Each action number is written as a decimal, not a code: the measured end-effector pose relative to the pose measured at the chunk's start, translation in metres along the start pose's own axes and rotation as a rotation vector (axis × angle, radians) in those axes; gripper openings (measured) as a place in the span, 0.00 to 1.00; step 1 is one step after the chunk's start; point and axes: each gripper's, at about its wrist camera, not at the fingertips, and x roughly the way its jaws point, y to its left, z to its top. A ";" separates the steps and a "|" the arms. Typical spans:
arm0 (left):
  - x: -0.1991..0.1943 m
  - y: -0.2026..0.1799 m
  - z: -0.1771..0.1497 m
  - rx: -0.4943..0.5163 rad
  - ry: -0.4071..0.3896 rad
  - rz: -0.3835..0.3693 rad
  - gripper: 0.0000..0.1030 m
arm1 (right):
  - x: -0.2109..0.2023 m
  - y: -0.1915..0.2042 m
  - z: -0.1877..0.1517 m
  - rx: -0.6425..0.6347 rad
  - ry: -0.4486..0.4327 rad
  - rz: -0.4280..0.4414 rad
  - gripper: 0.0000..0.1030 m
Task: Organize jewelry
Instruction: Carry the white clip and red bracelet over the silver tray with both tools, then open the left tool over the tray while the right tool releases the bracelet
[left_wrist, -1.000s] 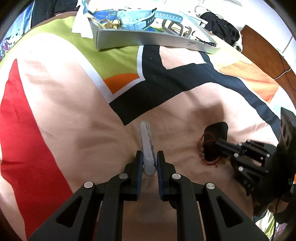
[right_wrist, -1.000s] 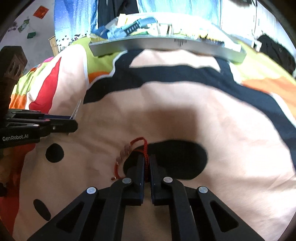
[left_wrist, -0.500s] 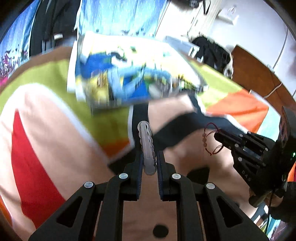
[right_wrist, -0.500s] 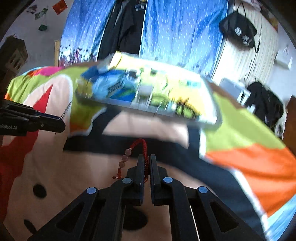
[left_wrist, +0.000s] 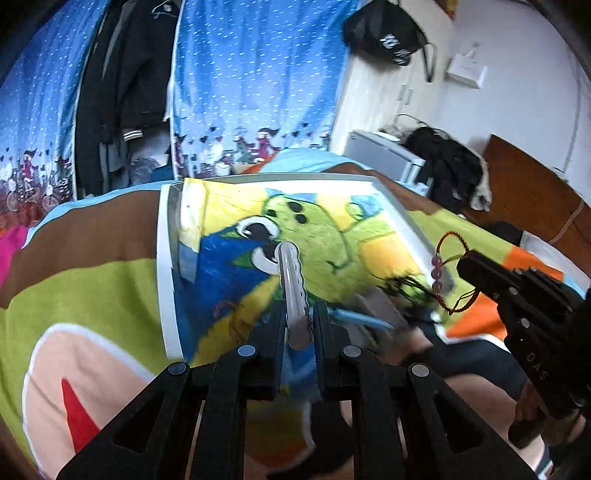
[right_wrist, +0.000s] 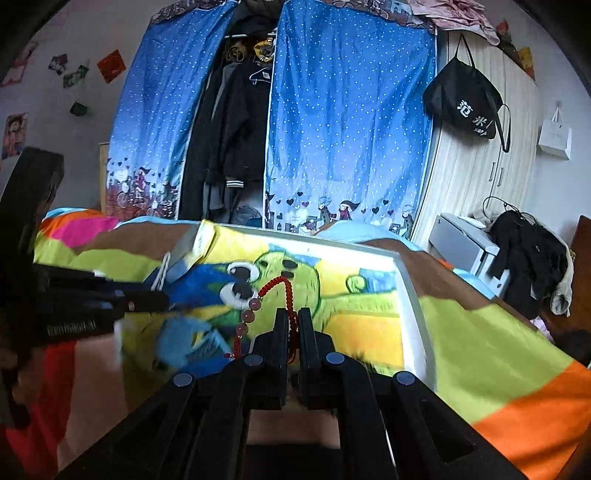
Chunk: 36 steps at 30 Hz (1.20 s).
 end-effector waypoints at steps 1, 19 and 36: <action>0.007 0.004 0.002 -0.013 0.004 0.009 0.11 | 0.012 0.000 0.003 0.017 0.013 0.000 0.05; 0.052 0.052 0.000 -0.162 0.149 0.036 0.11 | 0.085 -0.022 -0.027 0.229 0.171 0.033 0.06; 0.021 0.043 0.011 -0.202 0.041 0.063 0.50 | 0.059 -0.042 -0.028 0.317 0.093 0.038 0.41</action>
